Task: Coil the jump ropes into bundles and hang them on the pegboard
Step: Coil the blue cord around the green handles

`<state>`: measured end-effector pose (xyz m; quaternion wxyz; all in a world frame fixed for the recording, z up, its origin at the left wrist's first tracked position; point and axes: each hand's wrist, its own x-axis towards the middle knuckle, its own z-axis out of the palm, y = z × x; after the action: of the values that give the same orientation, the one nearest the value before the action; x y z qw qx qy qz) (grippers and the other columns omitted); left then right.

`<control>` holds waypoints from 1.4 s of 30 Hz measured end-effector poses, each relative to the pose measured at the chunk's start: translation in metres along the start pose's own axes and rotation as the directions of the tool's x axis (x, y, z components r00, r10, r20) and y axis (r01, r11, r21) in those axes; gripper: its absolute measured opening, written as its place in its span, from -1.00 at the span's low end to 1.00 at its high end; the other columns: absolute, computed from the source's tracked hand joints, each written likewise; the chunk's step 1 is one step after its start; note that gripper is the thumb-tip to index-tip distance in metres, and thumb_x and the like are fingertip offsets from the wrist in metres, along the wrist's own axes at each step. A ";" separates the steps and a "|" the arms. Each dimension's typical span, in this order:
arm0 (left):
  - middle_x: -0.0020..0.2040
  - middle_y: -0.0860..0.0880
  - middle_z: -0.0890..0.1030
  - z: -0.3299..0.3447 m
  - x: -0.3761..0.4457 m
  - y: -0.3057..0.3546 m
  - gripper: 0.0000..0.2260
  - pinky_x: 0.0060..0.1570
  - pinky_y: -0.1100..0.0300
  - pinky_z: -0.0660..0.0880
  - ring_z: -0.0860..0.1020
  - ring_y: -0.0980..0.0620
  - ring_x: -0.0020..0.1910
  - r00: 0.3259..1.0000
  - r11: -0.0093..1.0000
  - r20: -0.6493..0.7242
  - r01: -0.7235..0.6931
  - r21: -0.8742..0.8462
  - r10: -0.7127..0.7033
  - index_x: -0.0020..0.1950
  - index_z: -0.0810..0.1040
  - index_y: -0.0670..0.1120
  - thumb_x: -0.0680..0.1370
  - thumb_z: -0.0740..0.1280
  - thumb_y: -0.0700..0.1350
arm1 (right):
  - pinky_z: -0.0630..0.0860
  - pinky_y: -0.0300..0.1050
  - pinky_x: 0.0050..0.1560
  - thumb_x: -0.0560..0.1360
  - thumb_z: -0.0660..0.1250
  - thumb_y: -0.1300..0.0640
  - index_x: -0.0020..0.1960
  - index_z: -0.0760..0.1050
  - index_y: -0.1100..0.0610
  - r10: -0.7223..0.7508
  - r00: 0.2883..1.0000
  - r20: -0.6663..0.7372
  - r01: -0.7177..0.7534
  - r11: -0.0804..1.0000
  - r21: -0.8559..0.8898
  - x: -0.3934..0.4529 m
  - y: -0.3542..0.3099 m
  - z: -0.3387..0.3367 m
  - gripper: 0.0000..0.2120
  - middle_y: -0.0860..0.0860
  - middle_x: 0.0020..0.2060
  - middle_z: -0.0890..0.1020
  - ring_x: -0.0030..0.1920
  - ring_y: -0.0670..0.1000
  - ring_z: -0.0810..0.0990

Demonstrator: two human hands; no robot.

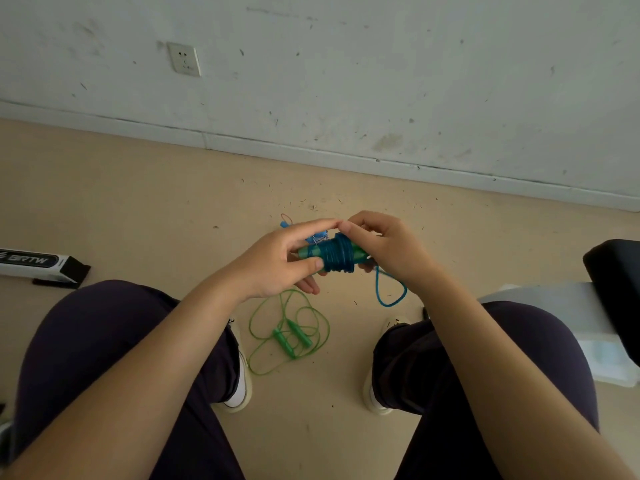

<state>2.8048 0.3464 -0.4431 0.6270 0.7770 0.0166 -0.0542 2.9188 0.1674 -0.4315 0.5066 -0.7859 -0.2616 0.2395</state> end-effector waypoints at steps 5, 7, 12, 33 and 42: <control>0.28 -0.07 0.55 0.001 0.002 0.003 -0.47 -0.11 0.07 0.66 0.71 -0.08 -0.08 0.998 0.998 -0.067 0.002 -0.064 -0.006 0.34 0.44 0.31 0.63 0.26 -0.32 | 0.66 -0.01 -0.11 0.43 0.38 -0.20 0.06 0.60 0.08 0.025 0.999 0.037 -0.030 0.990 0.137 -0.003 -0.004 0.002 -0.61 0.10 -0.12 0.70 -0.18 0.09 0.70; 0.16 -0.18 0.59 -0.001 0.002 0.005 -0.49 -0.12 0.09 0.65 0.71 -0.12 -0.13 0.996 0.995 -0.085 0.010 -0.103 -0.018 0.36 0.43 0.28 0.64 0.25 -0.32 | 0.65 0.05 -0.02 0.42 0.36 -0.22 0.11 0.58 0.07 0.028 0.997 0.074 -0.040 0.985 0.167 -0.005 -0.005 0.003 -0.56 0.06 -0.09 0.72 -0.12 0.08 0.71; 0.13 -0.26 0.60 -0.001 0.001 0.004 -0.45 -0.08 0.05 0.65 0.70 -0.28 -0.11 0.997 0.973 0.032 0.079 -0.218 -0.074 0.49 0.34 0.18 0.63 0.25 -0.34 | 0.65 0.01 -0.08 0.49 0.33 -0.21 0.19 0.57 0.06 0.025 0.986 0.167 -0.071 0.959 0.274 -0.008 -0.008 0.008 -0.58 0.08 -0.03 0.72 -0.10 0.15 0.71; -0.28 -0.15 0.62 -0.004 0.012 0.000 -0.76 -0.44 0.11 0.54 0.59 -0.09 -0.41 0.976 0.956 -0.214 -0.019 -0.292 -0.046 0.12 0.45 0.07 0.53 0.38 0.09 | 0.60 -0.07 -0.13 0.59 0.33 0.19 -0.01 0.47 0.20 0.048 0.887 0.458 -0.238 0.900 0.367 -0.005 -0.001 0.004 -0.92 0.01 -0.27 0.56 -0.25 0.05 0.62; -0.32 -0.07 0.63 -0.014 0.021 -0.008 -0.77 -0.54 0.19 0.36 0.49 -0.03 -0.52 0.880 0.915 -0.412 0.062 -0.398 -0.238 0.00 0.43 0.07 0.41 0.37 0.06 | 0.61 -0.19 -0.20 0.55 0.35 0.23 -0.09 0.58 0.20 0.133 0.973 0.190 -0.199 0.902 0.383 -0.004 -0.004 -0.001 -0.94 -0.03 -0.38 0.60 -0.33 0.00 0.57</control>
<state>2.8263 0.3610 -0.4500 0.7356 0.6307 0.2331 0.0826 2.9155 0.1657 -0.4274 0.6115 -0.6635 -0.1786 0.3924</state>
